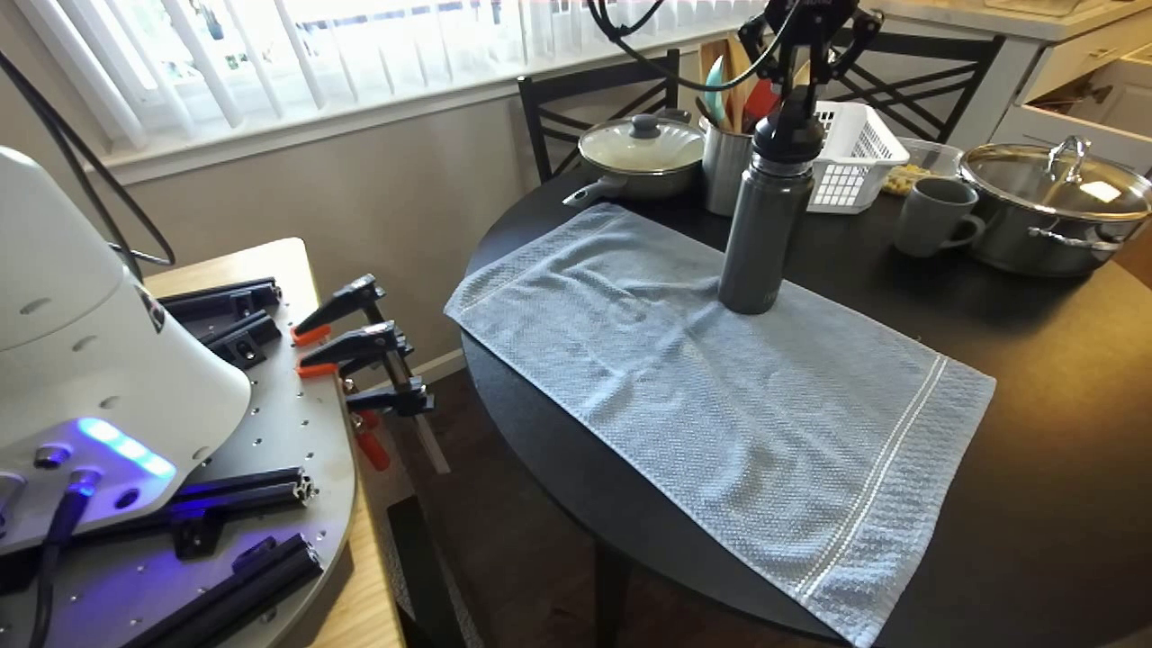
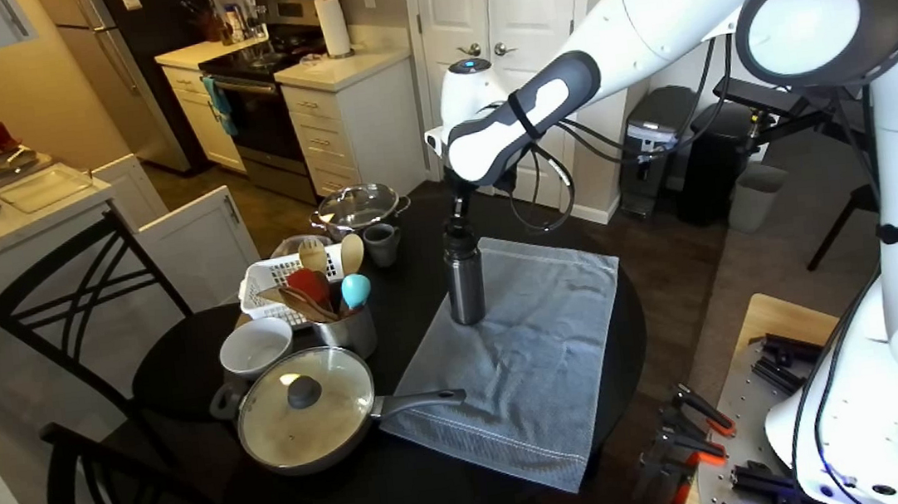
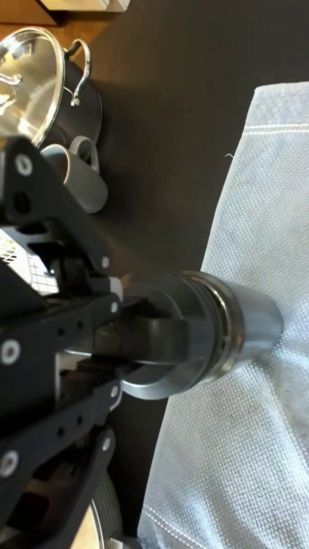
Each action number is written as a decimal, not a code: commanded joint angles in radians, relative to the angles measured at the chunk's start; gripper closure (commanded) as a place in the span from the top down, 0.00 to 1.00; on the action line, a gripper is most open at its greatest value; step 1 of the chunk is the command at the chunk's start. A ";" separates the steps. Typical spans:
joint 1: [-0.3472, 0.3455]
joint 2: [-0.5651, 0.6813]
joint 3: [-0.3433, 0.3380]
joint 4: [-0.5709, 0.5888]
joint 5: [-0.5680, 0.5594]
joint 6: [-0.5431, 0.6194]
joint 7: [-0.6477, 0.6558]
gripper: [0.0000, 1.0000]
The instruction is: Pick the lid up and place it on top of the bottle
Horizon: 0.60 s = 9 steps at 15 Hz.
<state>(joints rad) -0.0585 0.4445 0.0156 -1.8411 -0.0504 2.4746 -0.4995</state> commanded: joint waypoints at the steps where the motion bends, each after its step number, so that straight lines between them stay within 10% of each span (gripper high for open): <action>1: 0.008 -0.016 -0.012 -0.013 -0.069 -0.008 0.062 0.06; 9: 0.005 -0.006 -0.003 -0.017 -0.088 -0.015 0.076 0.06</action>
<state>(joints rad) -0.0554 0.4466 0.0121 -1.8456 -0.1111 2.4745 -0.4546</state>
